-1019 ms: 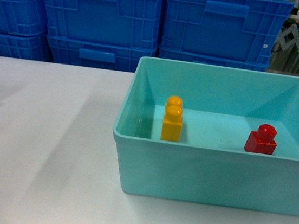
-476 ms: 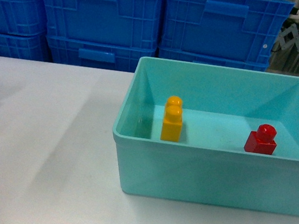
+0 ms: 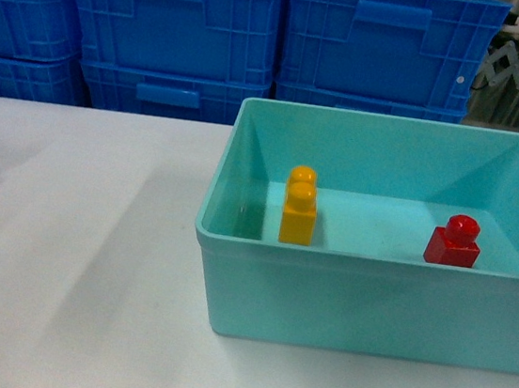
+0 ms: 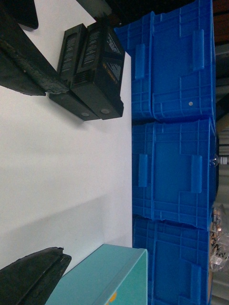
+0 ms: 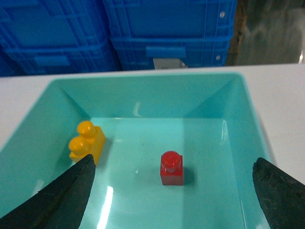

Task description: Pick red block from blue box to shelf

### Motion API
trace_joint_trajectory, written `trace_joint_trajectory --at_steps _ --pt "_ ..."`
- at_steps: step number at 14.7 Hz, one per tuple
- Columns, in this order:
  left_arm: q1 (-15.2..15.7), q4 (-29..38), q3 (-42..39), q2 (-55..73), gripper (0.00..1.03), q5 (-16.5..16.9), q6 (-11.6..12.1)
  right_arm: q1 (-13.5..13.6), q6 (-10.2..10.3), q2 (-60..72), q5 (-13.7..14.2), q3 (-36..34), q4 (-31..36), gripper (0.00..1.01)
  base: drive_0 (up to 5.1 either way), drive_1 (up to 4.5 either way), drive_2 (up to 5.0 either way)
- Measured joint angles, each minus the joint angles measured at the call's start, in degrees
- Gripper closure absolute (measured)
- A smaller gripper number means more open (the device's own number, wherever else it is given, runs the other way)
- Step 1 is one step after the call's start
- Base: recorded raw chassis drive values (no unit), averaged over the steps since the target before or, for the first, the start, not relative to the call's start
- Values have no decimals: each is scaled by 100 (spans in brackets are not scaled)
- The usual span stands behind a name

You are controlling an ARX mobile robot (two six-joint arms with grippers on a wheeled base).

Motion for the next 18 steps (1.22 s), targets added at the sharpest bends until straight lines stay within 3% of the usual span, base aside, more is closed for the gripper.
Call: trace_joint_trajectory --at_steps 2,4,5,7,11,18 --pt "0 0 0 0 5 0 0 -50 48 1169 -127 848 -468 3 0 0 0" --pt "0 0 0 0 5 0 0 -70 133 3152 -177 2592 -1340 3 0 0 0" --pt "0 0 0 0 5 0 0 -68 203 3923 -79 3023 -1508 3 0 0 0" --pt "0 0 0 0 5 2 0 -68 323 4157 -74 2944 -1381 3 0 0 0" --pt "0 0 0 0 5 2 0 -24 278 4339 146 2653 -828 3 0 0 0" --pt "0 0 0 0 5 0 0 9 225 4782 175 2529 -562 3 0 0 0"
